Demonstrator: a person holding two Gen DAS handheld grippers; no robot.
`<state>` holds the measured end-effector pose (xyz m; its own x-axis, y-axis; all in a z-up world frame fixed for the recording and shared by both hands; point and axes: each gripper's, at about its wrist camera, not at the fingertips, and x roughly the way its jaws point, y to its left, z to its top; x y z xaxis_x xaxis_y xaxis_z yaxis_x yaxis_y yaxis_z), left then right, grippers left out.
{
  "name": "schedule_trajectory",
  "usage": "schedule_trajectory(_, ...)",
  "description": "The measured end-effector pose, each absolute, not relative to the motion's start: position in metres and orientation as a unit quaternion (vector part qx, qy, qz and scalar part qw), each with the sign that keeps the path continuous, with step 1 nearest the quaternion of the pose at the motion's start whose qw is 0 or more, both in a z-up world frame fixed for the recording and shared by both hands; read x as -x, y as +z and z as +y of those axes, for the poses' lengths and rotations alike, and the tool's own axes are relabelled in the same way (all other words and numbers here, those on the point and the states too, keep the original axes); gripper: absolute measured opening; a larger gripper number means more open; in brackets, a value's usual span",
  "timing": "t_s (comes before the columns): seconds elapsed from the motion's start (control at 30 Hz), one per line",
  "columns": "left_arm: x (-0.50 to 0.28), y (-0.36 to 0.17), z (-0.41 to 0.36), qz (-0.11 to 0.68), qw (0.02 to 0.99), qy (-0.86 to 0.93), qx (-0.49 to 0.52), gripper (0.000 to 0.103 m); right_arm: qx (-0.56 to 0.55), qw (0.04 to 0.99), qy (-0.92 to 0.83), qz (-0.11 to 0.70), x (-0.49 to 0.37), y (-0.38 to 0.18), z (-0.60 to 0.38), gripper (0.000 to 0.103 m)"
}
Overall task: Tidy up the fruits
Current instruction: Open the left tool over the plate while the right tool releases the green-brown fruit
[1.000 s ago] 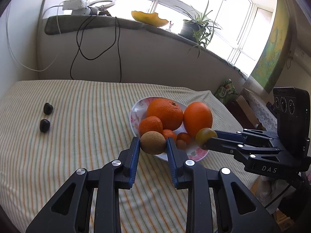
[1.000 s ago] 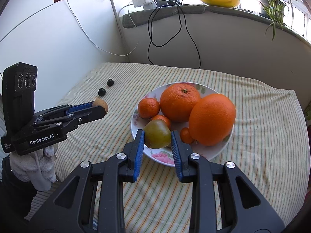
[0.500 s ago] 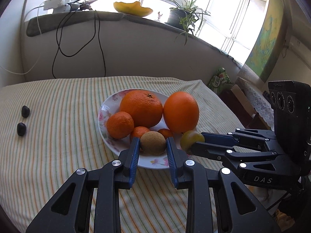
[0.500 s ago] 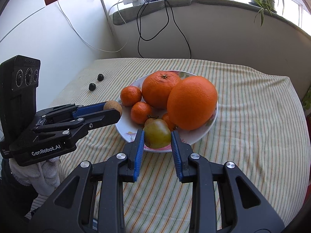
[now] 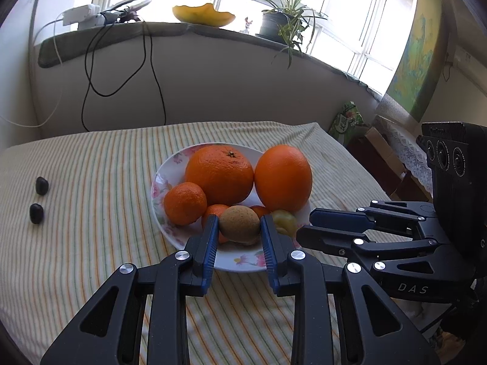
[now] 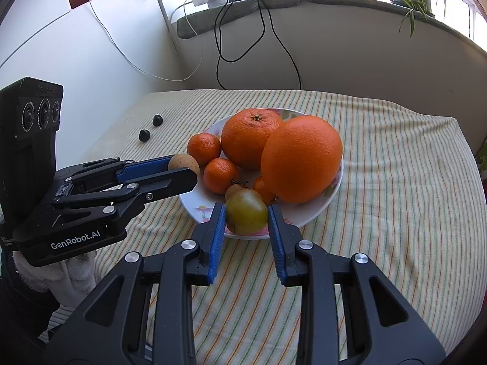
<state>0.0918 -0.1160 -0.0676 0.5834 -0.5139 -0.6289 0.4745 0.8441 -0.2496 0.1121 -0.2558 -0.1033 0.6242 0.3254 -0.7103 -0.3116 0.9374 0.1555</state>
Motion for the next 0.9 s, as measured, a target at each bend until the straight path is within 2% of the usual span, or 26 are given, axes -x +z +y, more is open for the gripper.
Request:
schedule_trajectory(0.03, -0.092, -0.067, -0.116, 0.362, 0.890, -0.277, 0.026, 0.028, -0.007, 0.902, 0.176, 0.395, -0.112, -0.103, -0.255, 0.030)
schedule_trajectory(0.07, -0.091, -0.067, -0.116, 0.361, 0.891, -0.276, 0.025, 0.034, -0.005, 0.903, 0.175, 0.394, -0.112, -0.102, -0.255, 0.037)
schedule_trajectory(0.1, -0.091, -0.066, -0.115, 0.359, 0.892, -0.274, 0.025, 0.036, -0.004, 0.904, 0.173, 0.391, -0.112, -0.101, -0.256, 0.050)
schedule_trajectory(0.17, -0.092, -0.065, -0.115, 0.357, 0.894, -0.271, 0.025, 0.037, 0.000, 0.908, 0.168, 0.385, -0.110, -0.099, -0.256, 0.064)
schedule_trajectory(0.2, -0.092, -0.065, -0.114, 0.356, 0.894, -0.270, 0.025, 0.037, 0.002, 0.908, 0.167, 0.384, -0.110, -0.098, -0.256, 0.065)
schedule_trajectory(0.27, -0.091, -0.063, -0.112, 0.354, 0.896, -0.266, 0.026, 0.049, 0.004, 0.909, 0.164, 0.384, -0.109, -0.097, -0.257, 0.065)
schedule_trajectory(0.37, -0.089, -0.061, -0.110, 0.350, 0.900, -0.259, 0.027, 0.056, 0.005, 0.908, 0.163, 0.385, -0.109, -0.097, -0.258, 0.066)
schedule_trajectory(0.47, -0.087, -0.058, -0.109, 0.347, 0.905, -0.244, 0.027, 0.070, 0.006, 0.909, 0.161, 0.384, -0.108, -0.096, -0.258, 0.066)
schedule_trajectory(0.9, -0.082, -0.054, -0.106, 0.339, 0.912, -0.230, 0.021, 0.073, 0.008, 0.910, 0.154, 0.384, -0.106, -0.093, -0.258, 0.067)
